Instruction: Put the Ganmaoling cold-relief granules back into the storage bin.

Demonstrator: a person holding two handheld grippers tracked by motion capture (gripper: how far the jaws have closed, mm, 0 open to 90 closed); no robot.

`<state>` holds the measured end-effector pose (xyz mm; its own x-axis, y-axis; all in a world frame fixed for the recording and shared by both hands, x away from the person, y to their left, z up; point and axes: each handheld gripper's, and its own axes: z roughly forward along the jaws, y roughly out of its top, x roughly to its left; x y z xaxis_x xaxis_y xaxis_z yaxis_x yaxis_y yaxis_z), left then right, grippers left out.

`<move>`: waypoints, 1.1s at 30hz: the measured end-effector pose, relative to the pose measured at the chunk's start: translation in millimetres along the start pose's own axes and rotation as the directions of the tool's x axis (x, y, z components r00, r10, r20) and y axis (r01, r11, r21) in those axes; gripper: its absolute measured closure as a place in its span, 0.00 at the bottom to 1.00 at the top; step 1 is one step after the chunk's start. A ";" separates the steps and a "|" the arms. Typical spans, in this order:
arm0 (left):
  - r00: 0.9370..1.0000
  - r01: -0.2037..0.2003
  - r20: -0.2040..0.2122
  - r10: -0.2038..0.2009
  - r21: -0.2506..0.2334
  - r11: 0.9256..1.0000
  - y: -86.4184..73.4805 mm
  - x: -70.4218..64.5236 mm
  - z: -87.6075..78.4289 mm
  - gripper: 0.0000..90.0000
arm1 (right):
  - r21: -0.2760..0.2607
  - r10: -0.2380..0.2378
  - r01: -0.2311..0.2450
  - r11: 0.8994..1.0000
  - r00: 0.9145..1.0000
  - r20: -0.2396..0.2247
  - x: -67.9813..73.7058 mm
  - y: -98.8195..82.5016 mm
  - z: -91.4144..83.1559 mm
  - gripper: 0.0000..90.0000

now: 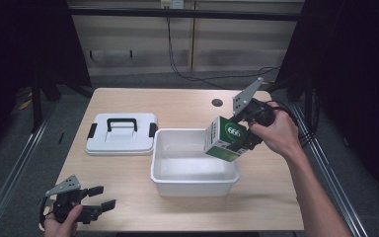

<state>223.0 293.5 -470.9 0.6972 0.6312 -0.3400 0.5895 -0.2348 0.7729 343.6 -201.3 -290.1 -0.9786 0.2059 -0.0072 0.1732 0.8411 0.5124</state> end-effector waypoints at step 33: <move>1.000 0.001 0.003 -0.001 0.001 1.000 -0.3 0.0 -0.5 0.23 | 0.250 -0.018 0.033 0.968 0.998 -0.063 -1.7 11.7 76.9 0.18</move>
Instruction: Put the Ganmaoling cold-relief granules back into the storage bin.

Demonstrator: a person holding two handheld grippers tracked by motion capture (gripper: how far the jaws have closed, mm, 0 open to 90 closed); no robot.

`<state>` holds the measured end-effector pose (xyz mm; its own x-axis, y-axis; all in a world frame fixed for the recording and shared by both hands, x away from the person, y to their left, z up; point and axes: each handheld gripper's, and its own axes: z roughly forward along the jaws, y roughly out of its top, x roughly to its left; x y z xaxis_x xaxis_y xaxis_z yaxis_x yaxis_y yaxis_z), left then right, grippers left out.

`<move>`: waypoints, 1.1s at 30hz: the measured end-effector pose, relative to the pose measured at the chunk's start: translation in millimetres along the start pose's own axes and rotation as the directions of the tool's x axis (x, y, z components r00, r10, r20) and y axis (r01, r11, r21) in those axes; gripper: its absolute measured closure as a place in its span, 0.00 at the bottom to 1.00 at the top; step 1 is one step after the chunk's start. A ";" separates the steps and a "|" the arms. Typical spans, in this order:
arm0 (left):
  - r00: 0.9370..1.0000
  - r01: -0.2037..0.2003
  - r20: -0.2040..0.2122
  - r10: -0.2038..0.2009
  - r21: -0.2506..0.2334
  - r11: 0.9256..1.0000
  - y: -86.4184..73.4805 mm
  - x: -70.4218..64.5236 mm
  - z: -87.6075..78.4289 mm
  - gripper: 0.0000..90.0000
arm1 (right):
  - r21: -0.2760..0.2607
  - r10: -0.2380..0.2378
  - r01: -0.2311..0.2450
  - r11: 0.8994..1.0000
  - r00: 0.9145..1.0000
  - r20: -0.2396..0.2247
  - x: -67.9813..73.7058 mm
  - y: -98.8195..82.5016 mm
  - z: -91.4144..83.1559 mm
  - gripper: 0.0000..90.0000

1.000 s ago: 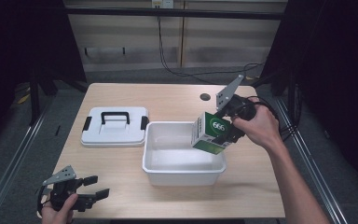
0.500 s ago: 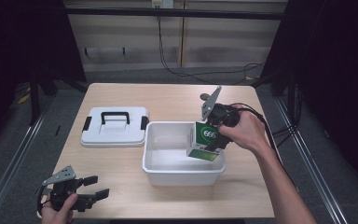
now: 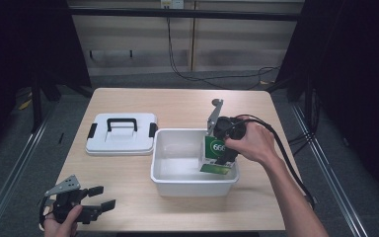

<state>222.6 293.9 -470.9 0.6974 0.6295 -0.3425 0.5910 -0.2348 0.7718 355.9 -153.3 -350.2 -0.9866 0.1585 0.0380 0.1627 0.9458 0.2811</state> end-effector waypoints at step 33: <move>1.000 0.014 -0.002 -0.014 -0.009 1.000 -0.8 1.4 -1.2 0.23 | 0.148 -0.028 0.028 0.989 1.000 -0.001 -9.6 8.2 37.1 0.17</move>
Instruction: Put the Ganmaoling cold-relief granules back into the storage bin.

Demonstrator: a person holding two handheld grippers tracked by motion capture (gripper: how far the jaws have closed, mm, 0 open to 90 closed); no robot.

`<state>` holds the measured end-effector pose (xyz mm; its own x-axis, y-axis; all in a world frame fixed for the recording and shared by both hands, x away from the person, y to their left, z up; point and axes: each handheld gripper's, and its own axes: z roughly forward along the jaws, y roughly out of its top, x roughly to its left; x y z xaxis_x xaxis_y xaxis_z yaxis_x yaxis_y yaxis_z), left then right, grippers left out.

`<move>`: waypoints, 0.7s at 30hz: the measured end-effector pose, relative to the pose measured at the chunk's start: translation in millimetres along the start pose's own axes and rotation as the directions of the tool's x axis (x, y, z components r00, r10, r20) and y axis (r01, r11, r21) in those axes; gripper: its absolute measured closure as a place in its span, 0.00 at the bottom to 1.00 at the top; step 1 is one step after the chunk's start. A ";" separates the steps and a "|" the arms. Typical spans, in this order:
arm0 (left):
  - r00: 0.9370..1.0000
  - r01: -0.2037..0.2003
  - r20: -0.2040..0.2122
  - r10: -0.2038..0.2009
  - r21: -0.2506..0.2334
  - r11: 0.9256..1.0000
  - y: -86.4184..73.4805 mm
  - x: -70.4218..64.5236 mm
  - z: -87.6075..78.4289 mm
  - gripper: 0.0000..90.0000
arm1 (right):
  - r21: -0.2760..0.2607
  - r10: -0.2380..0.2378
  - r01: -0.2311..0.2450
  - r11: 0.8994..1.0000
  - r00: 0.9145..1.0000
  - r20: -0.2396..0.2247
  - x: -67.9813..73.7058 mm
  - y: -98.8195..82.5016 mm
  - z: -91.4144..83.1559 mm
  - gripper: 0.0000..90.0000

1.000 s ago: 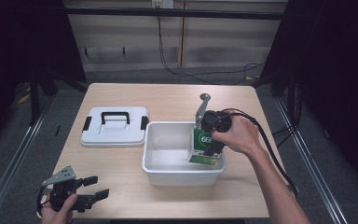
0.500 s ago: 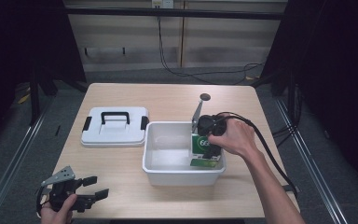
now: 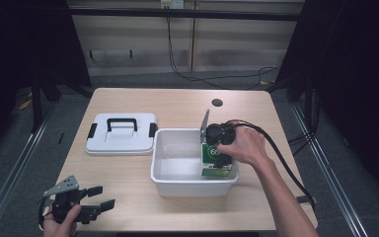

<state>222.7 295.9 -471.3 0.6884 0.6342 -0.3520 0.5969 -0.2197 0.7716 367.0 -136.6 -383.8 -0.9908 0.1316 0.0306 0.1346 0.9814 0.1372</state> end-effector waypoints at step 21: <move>1.000 -0.005 0.005 0.005 0.002 1.000 0.7 -0.2 0.9 0.23 | 0.066 -0.037 0.035 0.997 0.999 0.022 4.0 4.9 20.9 0.16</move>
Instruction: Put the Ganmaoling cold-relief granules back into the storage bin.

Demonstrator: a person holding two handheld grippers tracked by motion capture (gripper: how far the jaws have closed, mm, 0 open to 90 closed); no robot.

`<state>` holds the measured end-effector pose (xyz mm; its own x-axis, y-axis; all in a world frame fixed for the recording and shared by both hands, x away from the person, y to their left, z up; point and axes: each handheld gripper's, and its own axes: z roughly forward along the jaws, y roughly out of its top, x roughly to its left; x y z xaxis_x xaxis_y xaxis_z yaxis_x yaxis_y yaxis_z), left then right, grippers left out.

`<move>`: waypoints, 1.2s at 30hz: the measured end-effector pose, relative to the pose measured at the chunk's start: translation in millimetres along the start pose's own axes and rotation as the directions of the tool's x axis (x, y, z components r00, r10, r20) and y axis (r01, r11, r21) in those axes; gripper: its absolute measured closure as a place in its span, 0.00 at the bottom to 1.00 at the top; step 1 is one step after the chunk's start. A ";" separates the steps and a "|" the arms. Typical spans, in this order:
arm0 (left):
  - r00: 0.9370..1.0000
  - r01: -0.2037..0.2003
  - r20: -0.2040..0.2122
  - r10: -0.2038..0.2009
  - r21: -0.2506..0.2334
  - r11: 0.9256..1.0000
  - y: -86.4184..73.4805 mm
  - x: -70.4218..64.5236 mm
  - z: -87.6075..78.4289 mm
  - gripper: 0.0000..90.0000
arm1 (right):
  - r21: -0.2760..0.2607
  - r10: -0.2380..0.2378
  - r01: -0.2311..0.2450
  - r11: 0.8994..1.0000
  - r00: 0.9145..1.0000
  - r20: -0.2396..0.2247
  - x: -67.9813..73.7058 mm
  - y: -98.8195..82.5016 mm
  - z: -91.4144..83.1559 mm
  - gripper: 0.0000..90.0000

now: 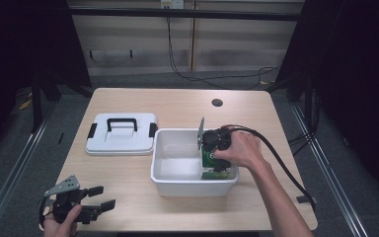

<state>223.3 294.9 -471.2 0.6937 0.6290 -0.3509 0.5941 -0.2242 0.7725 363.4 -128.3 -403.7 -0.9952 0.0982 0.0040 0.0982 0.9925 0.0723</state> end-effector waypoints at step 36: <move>1.000 -0.002 -0.002 0.002 -0.001 1.000 0.0 -0.1 -0.5 0.23 | 0.035 -0.004 0.003 0.999 1.000 0.009 -0.2 2.1 12.9 0.10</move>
<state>223.1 295.2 -471.0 0.6941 0.6298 -0.3487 0.5924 -0.2245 0.7737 363.8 -125.3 -416.5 -0.9954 0.0952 -0.0051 0.0949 0.9948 0.0378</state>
